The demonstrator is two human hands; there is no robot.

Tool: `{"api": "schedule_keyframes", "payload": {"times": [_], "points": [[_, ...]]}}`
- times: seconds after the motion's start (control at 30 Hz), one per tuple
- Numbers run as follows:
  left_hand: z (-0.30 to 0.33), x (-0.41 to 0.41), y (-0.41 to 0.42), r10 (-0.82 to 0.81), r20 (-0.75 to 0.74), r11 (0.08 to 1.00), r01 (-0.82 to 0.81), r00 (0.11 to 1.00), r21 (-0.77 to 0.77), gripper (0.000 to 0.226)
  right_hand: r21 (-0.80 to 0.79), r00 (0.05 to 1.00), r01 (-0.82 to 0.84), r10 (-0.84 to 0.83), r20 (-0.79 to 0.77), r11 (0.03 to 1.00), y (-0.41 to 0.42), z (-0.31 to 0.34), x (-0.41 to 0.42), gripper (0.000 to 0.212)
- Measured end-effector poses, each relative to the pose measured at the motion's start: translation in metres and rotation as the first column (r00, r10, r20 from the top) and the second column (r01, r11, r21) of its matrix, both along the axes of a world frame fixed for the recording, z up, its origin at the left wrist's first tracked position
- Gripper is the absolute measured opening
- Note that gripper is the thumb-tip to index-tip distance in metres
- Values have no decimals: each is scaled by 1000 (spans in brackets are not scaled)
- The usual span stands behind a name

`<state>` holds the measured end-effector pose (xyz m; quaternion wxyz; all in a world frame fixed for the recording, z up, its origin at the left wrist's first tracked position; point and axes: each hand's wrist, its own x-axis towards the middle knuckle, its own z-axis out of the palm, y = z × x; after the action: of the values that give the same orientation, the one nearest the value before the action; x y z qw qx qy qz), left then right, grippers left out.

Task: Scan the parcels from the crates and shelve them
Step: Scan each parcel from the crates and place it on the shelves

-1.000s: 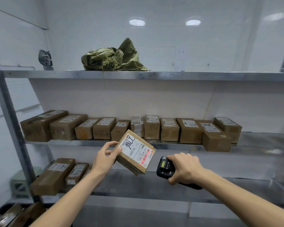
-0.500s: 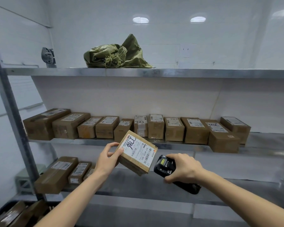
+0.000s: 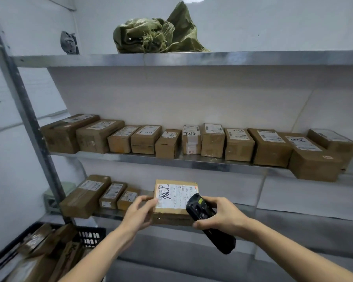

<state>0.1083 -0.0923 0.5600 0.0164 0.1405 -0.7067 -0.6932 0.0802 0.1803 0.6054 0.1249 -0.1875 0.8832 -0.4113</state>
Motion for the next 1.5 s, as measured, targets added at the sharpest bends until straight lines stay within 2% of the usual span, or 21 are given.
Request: {"api": "schedule_keyframes", "payload": {"times": [0.13,0.2,0.27,0.37,0.43,0.53,0.7,0.83,0.9,0.97,1.07,1.27,1.5], "points": [[-16,-3,-17,-41,9,999,41,999,-27,68,28,999,-27,26,32,999,-11,-10,-19,50],[-20,-2,-25,-107,24,993,108,994,-54,80,63,999,-33,31,31,997,-18,-14,-29,52],[-27,-3,-34,-106,29,992,107,994,-65,86,94,999,-42,40,22,995,-29,-20,-40,51],[-43,-5,-47,-30,30,999,31,999,-33,76,117,999,-45,44,9,992,-55,-34,-51,52],[-55,-11,-57,22,27,1000,-22,999,-6,69,125,998,16,-9,-54,992,-80,-49,-57,57],[-82,-31,-77,87,32,996,-88,996,29,74,67,990,102,-94,-106,993,-115,-76,-68,60],[-124,-71,-107,123,47,989,-126,991,79,80,-89,995,67,-60,84,994,-169,-130,-84,57],[-156,-97,-129,85,44,994,-88,995,69,86,-207,991,93,-71,110,974,-205,-175,-104,66],[-170,-108,-143,60,40,995,-63,997,74,76,-232,989,120,-95,117,965,-217,-195,-118,72],[-186,-117,-153,31,26,995,-33,999,93,49,-240,987,133,-106,123,962,-222,-211,-132,77],[-209,-133,-162,10,20,1000,-10,1000,20,24,-226,987,123,-95,130,966,-226,-230,-155,76],[-252,-171,-174,20,20,989,-16,1000,-144,25,-213,981,128,-92,172,969,-233,-276,-198,76],[-281,-212,-175,84,76,986,-71,994,-151,14,-184,982,120,-90,166,976,-240,-309,-238,68]]}}
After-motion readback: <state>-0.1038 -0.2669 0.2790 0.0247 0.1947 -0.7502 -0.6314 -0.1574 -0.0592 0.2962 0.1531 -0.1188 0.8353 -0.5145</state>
